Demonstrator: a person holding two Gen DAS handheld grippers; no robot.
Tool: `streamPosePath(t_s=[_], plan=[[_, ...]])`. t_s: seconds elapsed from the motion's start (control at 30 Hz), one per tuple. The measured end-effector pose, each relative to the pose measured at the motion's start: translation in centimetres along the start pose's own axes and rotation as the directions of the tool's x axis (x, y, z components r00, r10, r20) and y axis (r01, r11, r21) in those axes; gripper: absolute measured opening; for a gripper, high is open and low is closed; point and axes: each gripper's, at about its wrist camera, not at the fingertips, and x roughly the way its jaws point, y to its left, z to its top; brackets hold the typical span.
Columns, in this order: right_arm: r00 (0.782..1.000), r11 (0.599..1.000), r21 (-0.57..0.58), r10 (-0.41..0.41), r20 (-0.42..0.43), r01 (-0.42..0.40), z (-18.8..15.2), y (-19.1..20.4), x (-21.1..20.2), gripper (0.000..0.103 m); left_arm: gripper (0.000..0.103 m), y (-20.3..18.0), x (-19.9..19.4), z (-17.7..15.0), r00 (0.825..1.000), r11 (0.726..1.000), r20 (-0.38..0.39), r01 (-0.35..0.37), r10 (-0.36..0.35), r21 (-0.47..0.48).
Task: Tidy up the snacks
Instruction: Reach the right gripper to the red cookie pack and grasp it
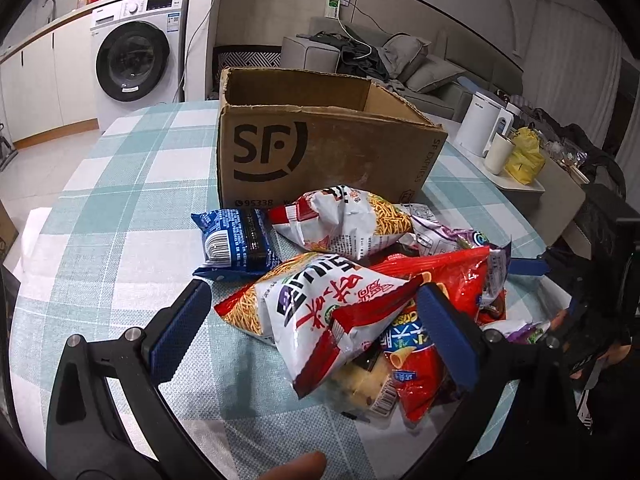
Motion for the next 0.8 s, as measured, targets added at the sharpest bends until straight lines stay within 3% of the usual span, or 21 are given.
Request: streamPosePath(t_s=[0.43, 0.6, 0.8], plan=[[0.997, 0.998, 0.027, -0.061, -0.043, 0.063, 0.9, -1.5, 1.2, 0.09, 0.102, 1.5, -0.3, -1.1, 0.999, 1.0, -0.034, -0.027, 0.028, 0.014], [0.997, 0.998, 0.003, -0.059, -0.048, 0.06, 1.4, -1.9, 1.7, 0.088, 0.102, 1.5, -0.8, -1.3, 0.999, 1.0, -0.038, -0.025, 0.026, 0.014], [0.998, 0.999, -0.024, -0.036, -0.051, 0.035, 1.9, -1.5, 2.0, 0.08, 0.102, 0.3, -0.6, -0.7, 0.999, 1.0, -0.031, -0.006, 0.007, 0.024]])
